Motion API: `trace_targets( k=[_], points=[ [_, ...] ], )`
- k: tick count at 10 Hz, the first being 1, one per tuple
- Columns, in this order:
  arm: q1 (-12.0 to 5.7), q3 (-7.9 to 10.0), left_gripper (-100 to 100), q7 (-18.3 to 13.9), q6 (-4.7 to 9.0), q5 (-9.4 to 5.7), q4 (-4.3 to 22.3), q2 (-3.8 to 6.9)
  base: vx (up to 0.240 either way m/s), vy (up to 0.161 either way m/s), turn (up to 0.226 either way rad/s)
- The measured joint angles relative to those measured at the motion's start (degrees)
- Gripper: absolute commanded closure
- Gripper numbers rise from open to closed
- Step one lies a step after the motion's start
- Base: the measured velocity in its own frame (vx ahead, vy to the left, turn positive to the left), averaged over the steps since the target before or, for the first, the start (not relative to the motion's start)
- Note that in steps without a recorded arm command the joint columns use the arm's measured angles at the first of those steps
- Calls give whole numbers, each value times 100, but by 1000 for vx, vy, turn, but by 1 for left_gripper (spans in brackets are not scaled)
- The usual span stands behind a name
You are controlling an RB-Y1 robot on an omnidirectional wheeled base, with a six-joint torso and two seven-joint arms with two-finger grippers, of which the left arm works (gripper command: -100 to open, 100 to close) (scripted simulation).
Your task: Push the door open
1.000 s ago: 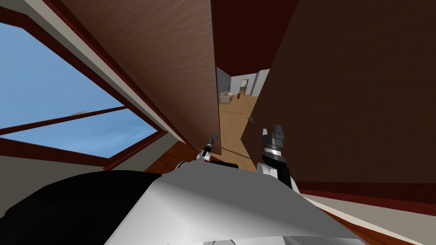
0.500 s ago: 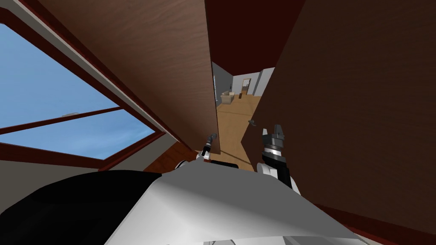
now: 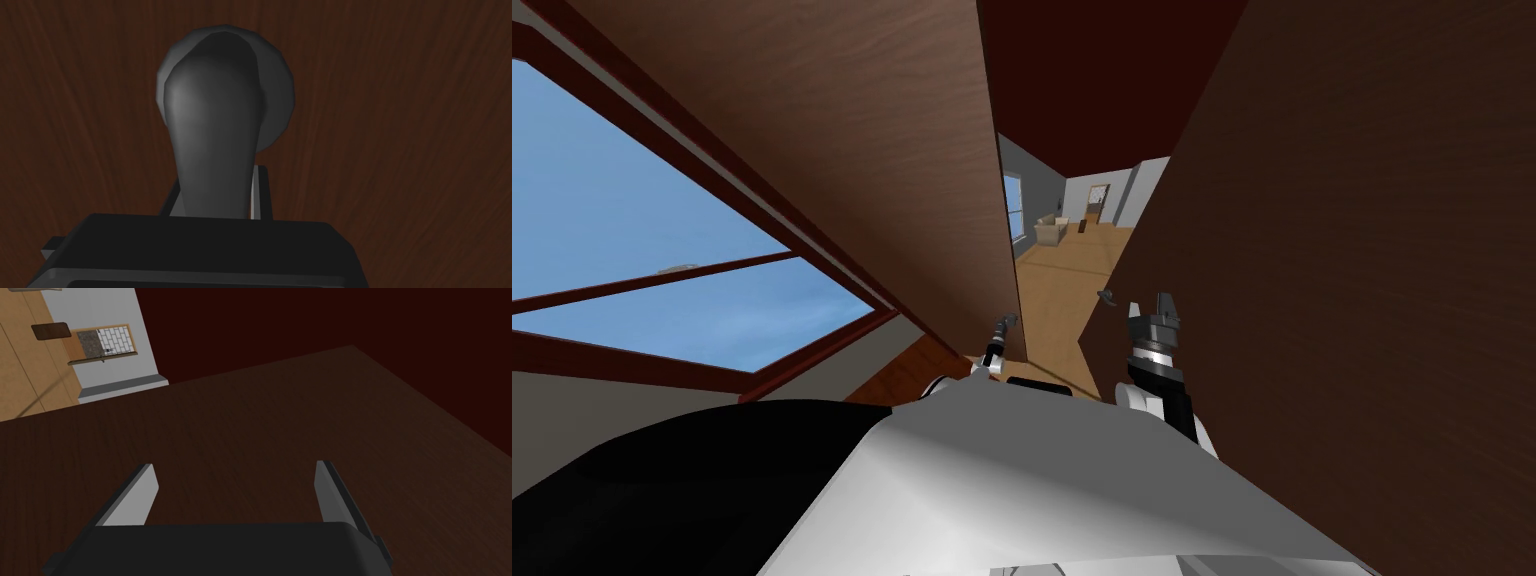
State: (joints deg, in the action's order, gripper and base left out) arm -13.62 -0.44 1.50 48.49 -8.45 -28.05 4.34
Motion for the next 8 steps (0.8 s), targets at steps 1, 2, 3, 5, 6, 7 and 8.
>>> trace_targets(
  k=[1,2,3,5,6,7,8],
  points=[
    [43,45,100,12,-22,-21,-89,28,57,-17,-3],
    [95,58,100,22,-92,-26,-232,36,116,-83,61],
    [63,120,100,35,-80,-56,-166,33,188,-116,89],
    [301,228,100,120,-263,-101,-516,12,164,-82,67],
    [198,277,100,133,-209,-127,-371,22,142,-55,47],
    [112,341,100,150,-115,-158,-212,17,164,-85,58],
    [163,397,100,189,-158,-183,-314,4,189,-98,64]
  ],
)
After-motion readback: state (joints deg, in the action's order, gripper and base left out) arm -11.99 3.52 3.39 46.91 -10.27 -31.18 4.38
